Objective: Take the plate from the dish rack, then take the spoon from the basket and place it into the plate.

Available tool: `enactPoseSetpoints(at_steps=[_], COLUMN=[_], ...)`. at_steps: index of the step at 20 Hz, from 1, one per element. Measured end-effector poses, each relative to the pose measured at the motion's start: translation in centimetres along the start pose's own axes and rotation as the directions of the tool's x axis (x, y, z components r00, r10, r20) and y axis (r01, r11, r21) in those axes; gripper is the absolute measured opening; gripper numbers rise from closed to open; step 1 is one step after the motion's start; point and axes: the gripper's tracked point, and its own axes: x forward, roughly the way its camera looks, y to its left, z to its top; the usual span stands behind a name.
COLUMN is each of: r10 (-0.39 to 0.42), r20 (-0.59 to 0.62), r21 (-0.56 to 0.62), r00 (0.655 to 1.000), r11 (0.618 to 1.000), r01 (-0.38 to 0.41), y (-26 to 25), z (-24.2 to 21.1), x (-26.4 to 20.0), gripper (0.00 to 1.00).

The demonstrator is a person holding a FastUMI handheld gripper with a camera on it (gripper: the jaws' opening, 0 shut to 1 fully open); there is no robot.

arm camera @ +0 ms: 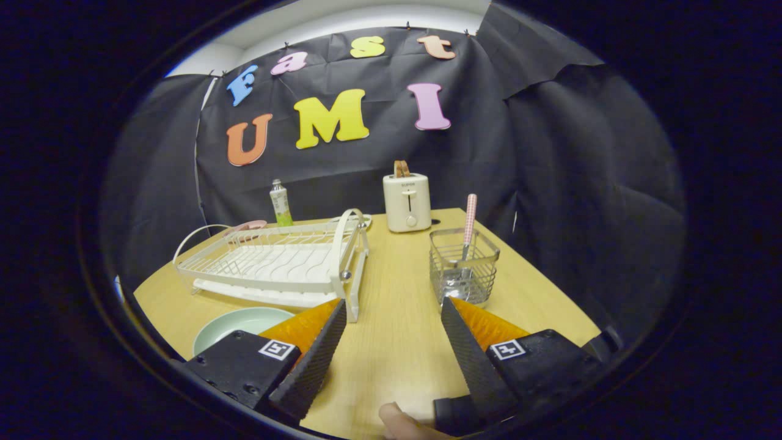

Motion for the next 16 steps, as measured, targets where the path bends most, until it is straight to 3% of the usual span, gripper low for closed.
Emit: enactPoseSetpoints(at_steps=[4, 10, 16], r10=[-0.062, -0.074, -0.107], r20=[0.021, 0.034, -0.038], r21=[-0.022, -0.013, 0.025], r00=[0.998, 0.997, 0.994], r11=[0.998, 0.997, 0.994], r01=[0.062, 0.074, 0.108], y=[-3.2, -6.0, -9.0], z=[3.0, 7.1, 8.3], x=[3.0, 8.1, 13.7], gripper=[1.00, 1.00, 1.00])
